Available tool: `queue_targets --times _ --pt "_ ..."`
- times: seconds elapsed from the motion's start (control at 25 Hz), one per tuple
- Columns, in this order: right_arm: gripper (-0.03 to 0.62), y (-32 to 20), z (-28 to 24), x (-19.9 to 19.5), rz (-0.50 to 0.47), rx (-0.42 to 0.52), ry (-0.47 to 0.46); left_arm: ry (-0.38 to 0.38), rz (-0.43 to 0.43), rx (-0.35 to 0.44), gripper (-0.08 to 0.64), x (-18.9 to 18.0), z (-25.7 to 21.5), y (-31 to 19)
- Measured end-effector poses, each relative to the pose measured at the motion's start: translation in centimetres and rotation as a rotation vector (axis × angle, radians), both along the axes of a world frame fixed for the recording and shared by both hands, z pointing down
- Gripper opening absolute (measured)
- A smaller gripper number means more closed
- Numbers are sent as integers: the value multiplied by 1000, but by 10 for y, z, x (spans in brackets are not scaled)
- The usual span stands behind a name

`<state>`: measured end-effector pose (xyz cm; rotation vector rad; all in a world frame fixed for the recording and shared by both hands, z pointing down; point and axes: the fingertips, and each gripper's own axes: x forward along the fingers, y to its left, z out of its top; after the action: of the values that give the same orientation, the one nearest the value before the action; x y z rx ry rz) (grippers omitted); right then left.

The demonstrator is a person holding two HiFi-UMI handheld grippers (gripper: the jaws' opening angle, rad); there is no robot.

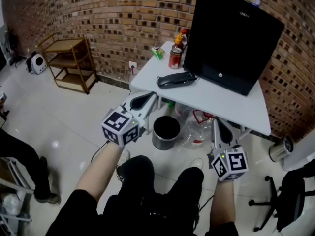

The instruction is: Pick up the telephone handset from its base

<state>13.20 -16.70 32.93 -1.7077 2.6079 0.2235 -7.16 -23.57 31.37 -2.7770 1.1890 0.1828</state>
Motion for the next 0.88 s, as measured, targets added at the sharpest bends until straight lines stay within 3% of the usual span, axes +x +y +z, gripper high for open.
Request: queue_targets --times 0.64,0.76,0.88 --pt "9 -100 -3 20 7 1 -19 -50 79 -18 2 23 -4 -102" --pt "9 -111 -6 20 9 14 -11 -107 117 -72 2 37 2 -125" --pt "9 -120 -3 16 4 11 -10 -264 158 -87 18 57 7 -147"
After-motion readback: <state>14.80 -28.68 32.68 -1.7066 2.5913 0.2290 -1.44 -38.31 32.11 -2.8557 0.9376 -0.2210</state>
